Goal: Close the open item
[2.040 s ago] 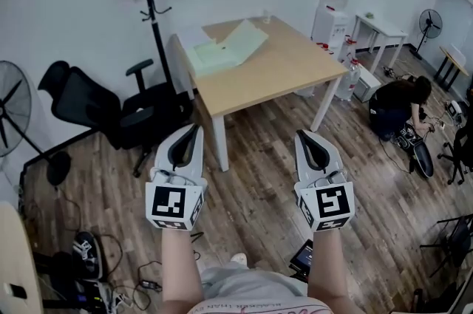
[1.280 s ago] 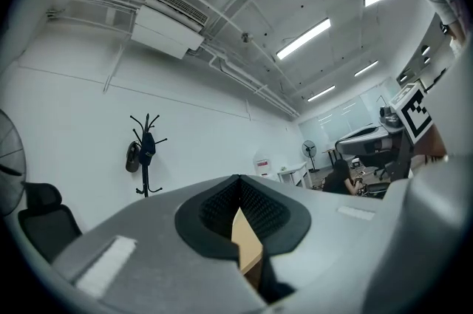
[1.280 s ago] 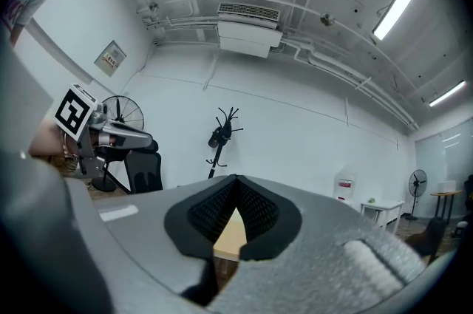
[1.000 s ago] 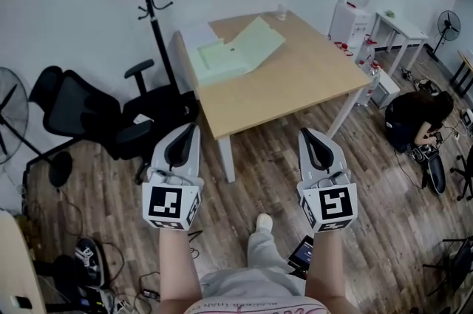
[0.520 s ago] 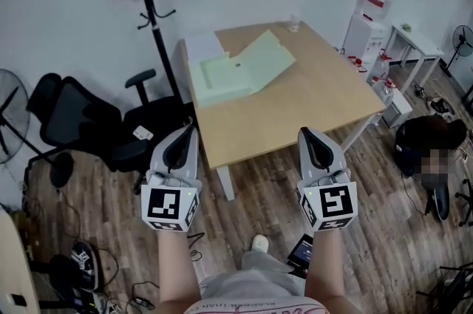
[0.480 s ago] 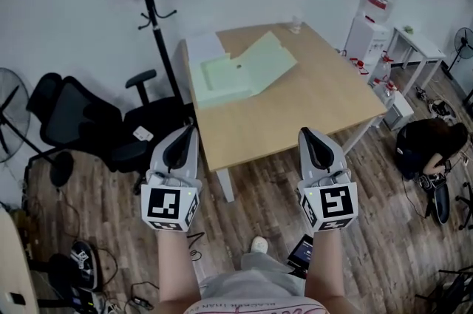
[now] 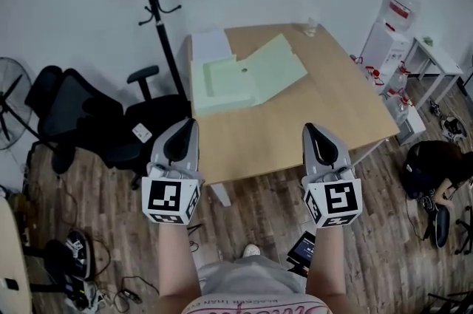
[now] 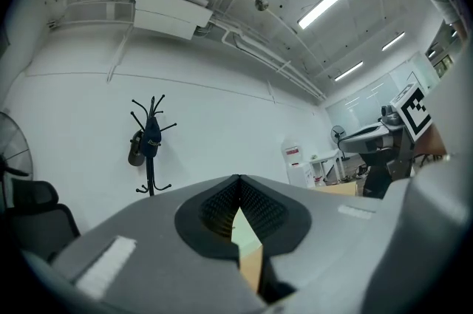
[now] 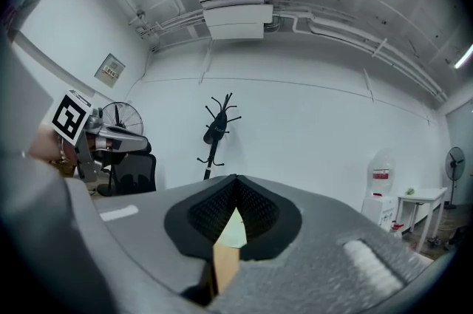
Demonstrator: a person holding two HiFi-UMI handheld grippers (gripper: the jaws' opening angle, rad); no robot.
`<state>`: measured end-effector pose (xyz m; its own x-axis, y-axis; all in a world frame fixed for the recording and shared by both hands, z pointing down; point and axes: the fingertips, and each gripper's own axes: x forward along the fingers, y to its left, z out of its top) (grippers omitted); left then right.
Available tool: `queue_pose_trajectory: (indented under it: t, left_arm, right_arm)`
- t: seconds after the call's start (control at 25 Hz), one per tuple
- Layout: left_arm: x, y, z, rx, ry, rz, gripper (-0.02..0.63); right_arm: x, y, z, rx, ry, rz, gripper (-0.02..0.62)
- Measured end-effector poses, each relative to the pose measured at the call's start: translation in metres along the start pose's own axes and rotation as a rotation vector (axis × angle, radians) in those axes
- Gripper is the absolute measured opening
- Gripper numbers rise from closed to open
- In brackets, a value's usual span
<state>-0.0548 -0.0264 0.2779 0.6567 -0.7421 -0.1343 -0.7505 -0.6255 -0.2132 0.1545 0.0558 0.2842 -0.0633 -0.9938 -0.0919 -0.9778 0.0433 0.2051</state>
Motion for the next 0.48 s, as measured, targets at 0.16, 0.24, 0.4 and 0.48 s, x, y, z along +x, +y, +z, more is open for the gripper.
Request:
queue_pose_trajectory:
  t: [0.16, 0.24, 0.4, 0.48]
  left_arm:
    - [0.015, 0.004, -0.002, -0.001, 0.004, 0.017, 0.014]
    - [0.021, 0.003, -0.005, -0.001, 0.011, 0.014, 0.014]
    - [0.031, 0.004, -0.014, -0.001, 0.028, 0.006, 0.014]
    - [0.038, 0.006, -0.018, -0.004, 0.033, 0.005, 0.014]
  right_arm:
    - [0.014, -0.01, -0.007, 0.003, 0.006, 0.014, 0.002]
    - [0.02, -0.014, -0.01, 0.01, 0.007, 0.016, 0.002]
    - [0.029, -0.018, -0.019, 0.023, 0.021, 0.018, 0.002]
    - [0.034, -0.021, -0.024, 0.024, 0.031, 0.017, 0.002]
